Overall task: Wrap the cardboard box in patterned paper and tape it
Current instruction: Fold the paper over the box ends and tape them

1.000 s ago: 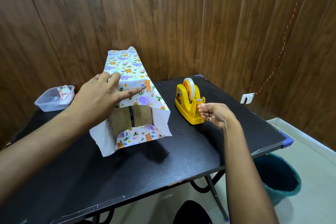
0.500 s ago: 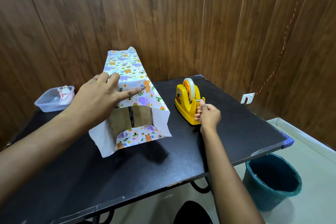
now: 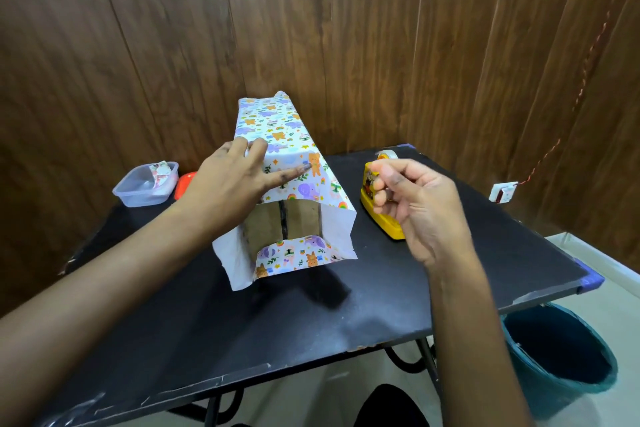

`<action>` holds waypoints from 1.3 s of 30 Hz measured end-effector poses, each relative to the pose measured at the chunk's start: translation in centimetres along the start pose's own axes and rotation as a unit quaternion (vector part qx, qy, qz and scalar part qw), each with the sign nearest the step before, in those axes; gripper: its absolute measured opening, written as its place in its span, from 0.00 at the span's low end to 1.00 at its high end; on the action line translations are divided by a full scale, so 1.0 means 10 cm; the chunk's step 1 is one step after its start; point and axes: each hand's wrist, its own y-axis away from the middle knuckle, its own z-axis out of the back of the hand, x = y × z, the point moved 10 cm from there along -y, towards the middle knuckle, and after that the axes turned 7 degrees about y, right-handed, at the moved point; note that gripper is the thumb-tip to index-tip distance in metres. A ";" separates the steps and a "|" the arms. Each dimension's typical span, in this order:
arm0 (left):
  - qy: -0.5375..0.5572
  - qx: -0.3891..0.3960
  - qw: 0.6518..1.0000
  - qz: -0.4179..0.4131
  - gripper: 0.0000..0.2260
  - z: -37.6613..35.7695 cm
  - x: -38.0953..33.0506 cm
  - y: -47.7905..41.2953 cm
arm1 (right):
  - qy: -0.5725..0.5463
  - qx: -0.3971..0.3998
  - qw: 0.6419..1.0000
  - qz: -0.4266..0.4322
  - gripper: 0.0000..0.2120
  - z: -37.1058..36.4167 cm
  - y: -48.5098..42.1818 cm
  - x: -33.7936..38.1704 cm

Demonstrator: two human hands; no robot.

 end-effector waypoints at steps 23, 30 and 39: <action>-0.050 0.035 0.998 0.001 0.34 -0.12 -0.03 0.05 | -0.013 -0.224 0.970 -0.094 0.13 -0.69 -0.11 -1.21; -0.033 -0.003 0.999 -0.002 0.34 -0.10 0.02 0.03 | 0.014 -0.204 0.972 -0.120 0.11 -0.69 -0.18 -1.19; 0.004 -0.021 1.000 -0.005 0.34 -0.10 0.04 0.02 | 0.053 -0.182 0.970 -0.152 0.13 -0.60 -0.16 -1.28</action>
